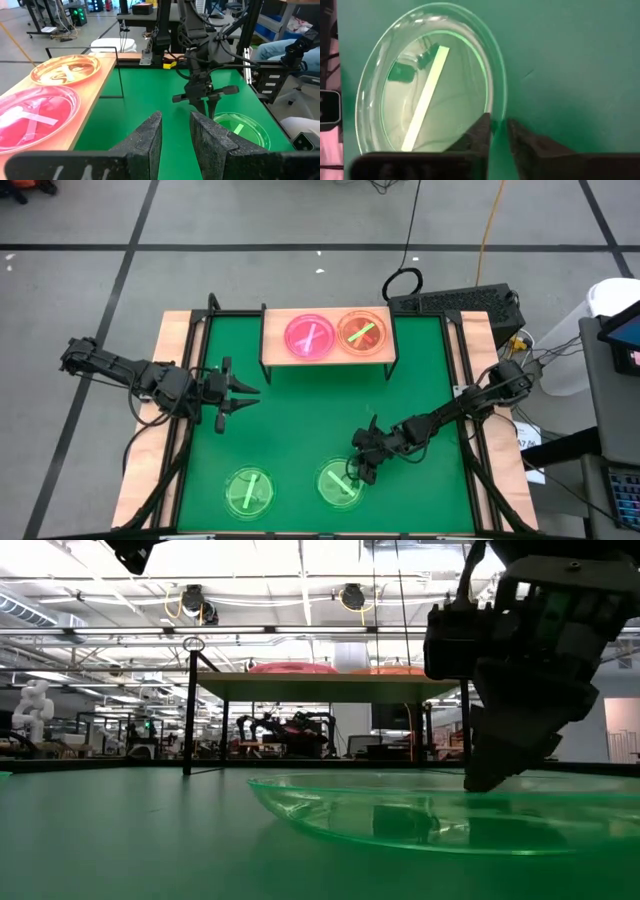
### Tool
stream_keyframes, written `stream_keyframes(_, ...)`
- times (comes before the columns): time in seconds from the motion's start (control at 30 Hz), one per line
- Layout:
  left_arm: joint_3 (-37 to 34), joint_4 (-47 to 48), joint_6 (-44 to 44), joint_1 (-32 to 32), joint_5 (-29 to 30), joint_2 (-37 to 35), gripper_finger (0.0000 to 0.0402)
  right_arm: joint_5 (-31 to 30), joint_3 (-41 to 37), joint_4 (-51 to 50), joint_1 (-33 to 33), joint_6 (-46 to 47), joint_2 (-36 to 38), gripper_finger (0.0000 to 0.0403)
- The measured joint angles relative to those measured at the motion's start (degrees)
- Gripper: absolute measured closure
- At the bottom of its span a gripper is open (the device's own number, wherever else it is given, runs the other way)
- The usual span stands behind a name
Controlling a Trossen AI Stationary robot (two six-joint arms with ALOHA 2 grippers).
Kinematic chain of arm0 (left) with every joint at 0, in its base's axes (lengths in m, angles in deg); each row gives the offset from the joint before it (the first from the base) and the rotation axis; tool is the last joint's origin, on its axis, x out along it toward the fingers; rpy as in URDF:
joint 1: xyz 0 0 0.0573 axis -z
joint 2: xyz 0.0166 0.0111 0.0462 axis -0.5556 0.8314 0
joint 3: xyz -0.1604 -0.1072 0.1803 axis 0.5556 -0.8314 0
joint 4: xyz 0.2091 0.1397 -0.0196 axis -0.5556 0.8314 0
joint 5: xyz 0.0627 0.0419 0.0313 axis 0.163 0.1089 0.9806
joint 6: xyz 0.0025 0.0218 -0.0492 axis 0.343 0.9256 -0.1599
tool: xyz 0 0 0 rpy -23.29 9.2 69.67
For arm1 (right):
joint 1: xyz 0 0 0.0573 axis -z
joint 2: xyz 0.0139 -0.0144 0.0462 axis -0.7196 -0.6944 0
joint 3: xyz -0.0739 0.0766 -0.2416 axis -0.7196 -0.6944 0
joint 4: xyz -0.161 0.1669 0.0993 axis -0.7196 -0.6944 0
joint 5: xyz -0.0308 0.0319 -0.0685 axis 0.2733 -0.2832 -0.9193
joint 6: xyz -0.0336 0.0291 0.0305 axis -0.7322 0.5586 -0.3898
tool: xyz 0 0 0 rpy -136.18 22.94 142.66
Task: Place and stack plates onto a shelf
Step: Stack the right green transparent plate on top of the green transparent plate on the shelf
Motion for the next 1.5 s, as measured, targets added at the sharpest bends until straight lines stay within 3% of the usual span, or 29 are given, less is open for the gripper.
stream_keyframes(0.1, 0.0, 0.0, -0.6, 0.0, 0.0, 0.0, 0.0295, -0.3, 0.0, 0.2, 0.0, -1.3, 0.0, 0.0395)
stream_keyframes(0.37, 0.0, 0.0, -1.9, 0.0, 0.0, 0.0, 0.0295, -5.5, -0.1, 0.0, 0.5, -1.2, 1.9, 0.0402)
stream_keyframes(0.6, 0.0, 0.0, -2.4, 0.0, 0.0, 0.0, 0.0295, -12.6, -0.1, -0.4, 1.3, -4.3, 11.6, 0.0403)
stream_keyframes(0.73, 0.0, 0.0, -2.4, 0.0, 0.0, 0.0, 0.0295, -21.1, -0.1, -1.5, 1.2, -8.3, 19.8, 0.0403)
stream_keyframes(0.97, 0.0, 0.0, -2.3, 0.0, 0.0, 0.0, 0.0295, -46.2, -0.1, -4.1, 4.6, -13.2, 33.7, 0.0403)
stream_keyframes(1.07, 0.0, 0.0, -1.6, 0.0, 0.0, 0.0, 0.0295, -53.3, -0.1, -2.3, 8.4, -13.9, 36.6, 0.0403)
stream_keyframes(1.2, 0.0, -0.8, -0.3, 0.0, 0.0, 0.0, 0.0295, -54.5, -0.1, 0.9, 15.1, -15.2, 37.2, 0.0403)
stream_keyframes(1.33, 0.0, -2.5, 0.5, 0.0, 0.0, 0.0, 0.0295, -51.8, -0.1, 1.0, 22.4, -13.5, 37.0, 0.0403)
stream_keyframes(1.5, 0.0, -2.7, 0.6, 0.0, 0.0, 0.0, 0.0295, -50.6, -0.1, -4.7, 29.4, -11.8, 36.2, 0.0403)
